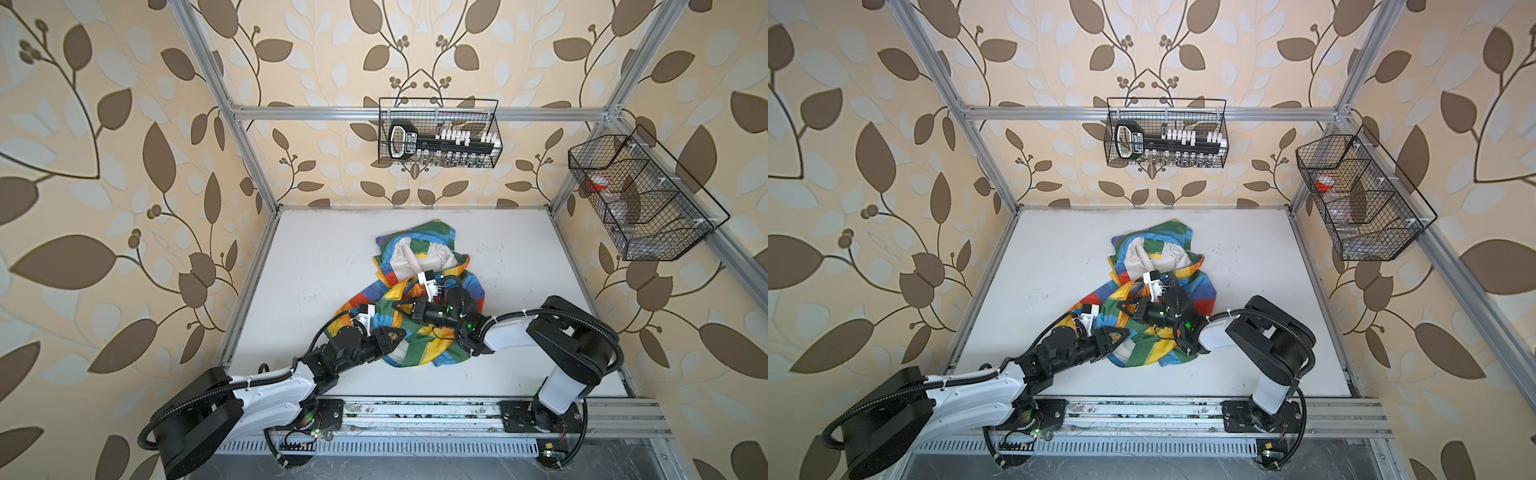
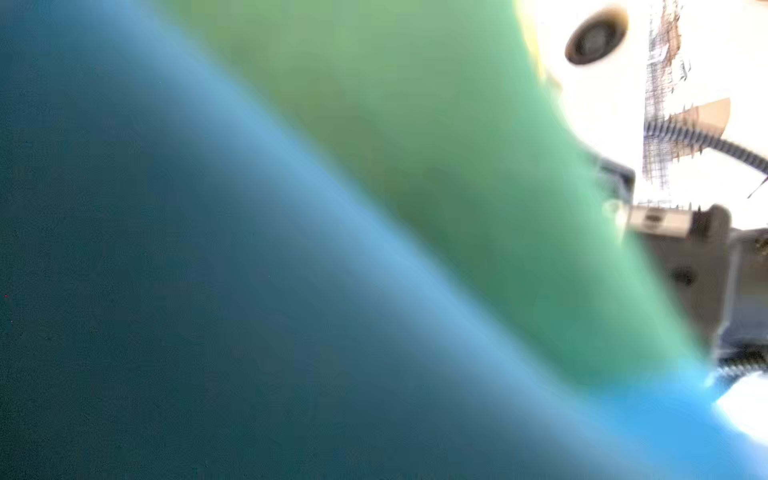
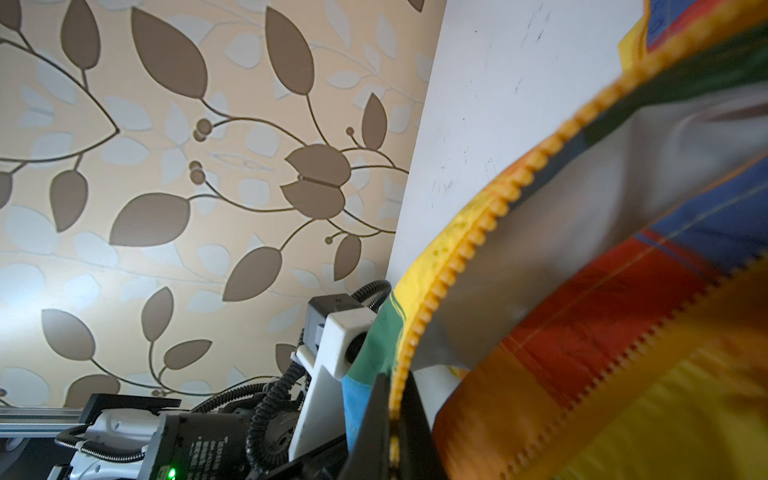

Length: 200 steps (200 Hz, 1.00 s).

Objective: Zip up the jacket

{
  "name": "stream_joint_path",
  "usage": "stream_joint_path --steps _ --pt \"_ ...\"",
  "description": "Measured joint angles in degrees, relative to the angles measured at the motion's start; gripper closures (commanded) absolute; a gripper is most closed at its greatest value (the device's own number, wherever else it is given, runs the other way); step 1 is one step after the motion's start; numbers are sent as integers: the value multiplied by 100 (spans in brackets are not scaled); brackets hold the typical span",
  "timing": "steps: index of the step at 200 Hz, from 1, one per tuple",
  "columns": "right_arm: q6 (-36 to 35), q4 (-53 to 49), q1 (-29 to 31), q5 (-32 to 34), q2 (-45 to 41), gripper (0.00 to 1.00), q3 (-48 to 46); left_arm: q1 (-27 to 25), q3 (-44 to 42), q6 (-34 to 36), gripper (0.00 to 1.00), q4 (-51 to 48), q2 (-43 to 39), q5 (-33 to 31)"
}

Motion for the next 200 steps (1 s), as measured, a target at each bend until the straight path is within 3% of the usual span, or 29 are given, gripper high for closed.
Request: stream_joint_path --steps 21,49,119,128,159,178,200 --pt "63 98 -59 31 0 100 0 -70 4 35 100 39 33 15" --pt "105 157 -214 66 4 100 0 -72 2 -15 100 -48 -168 0" --pt "-173 -302 -404 146 15 100 212 -70 -76 28 100 -1145 -1694 -273" --pt "-282 -555 -413 170 4 78 245 -70 -94 28 100 -1220 -1738 -293" --pt "-1025 -2245 -417 531 -315 50 632 -70 -164 79 100 -1327 -1626 -284" --pt "-1432 -3040 -455 772 -916 40 629 -70 -164 179 100 -1340 -1410 -240" --pt "-1784 -3766 -542 1067 -1766 39 522 -70 -164 208 100 -1307 -1086 -142"
